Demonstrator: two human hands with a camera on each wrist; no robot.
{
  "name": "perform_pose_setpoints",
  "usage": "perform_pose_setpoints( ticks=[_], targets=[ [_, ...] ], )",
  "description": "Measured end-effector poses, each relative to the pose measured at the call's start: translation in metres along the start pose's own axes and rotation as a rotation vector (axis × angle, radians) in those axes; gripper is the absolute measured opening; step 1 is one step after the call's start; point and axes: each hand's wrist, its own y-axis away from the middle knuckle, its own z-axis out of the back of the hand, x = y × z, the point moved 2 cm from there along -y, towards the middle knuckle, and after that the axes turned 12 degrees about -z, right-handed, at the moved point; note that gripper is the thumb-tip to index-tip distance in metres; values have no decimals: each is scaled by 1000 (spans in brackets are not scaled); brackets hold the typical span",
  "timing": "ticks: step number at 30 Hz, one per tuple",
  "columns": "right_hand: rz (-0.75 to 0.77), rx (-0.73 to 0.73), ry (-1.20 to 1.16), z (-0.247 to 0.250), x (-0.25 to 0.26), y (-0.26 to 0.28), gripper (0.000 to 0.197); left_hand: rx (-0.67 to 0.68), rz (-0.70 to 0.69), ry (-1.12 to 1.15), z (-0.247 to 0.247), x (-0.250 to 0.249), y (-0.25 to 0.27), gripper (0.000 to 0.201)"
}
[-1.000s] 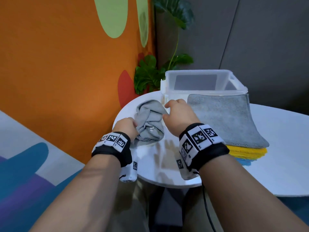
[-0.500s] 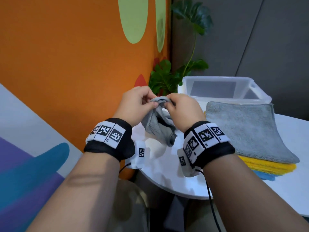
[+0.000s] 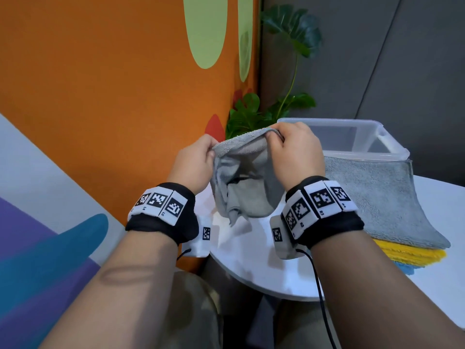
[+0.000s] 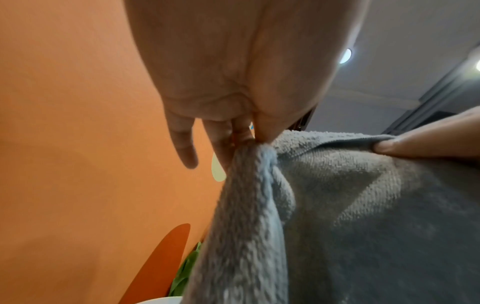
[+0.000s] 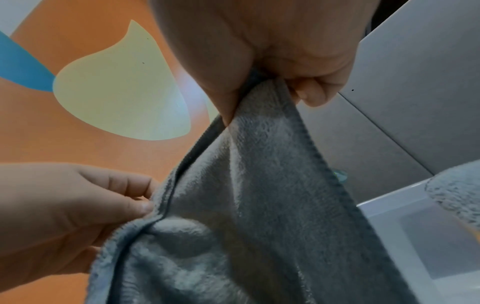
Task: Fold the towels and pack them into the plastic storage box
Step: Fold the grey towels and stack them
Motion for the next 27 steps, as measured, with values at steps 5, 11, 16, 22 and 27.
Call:
perform_pose_setpoints(
  ticks=[5, 11, 16, 22, 27],
  targets=[
    [-6, -53, 13, 3, -1, -4, 28, 15, 6, 142, -1, -10, -1, 16],
    [-88, -103, -42, 14, -11, -9, 28, 20, -29, 22, 1, -4, 4, 23],
    [-199, -216, -84, 33, -19, -16, 29, -119, 80, 9, 20, 16, 8, 14],
    [-219, -253, -129, 40, -21, -19, 29, -181, 192, -132, 38, 36, 11, 18],
    [-208, -251, -168, 35, -16, -15, 19, -150, 328, 93, 35, 37, 9, 17]
  ],
)
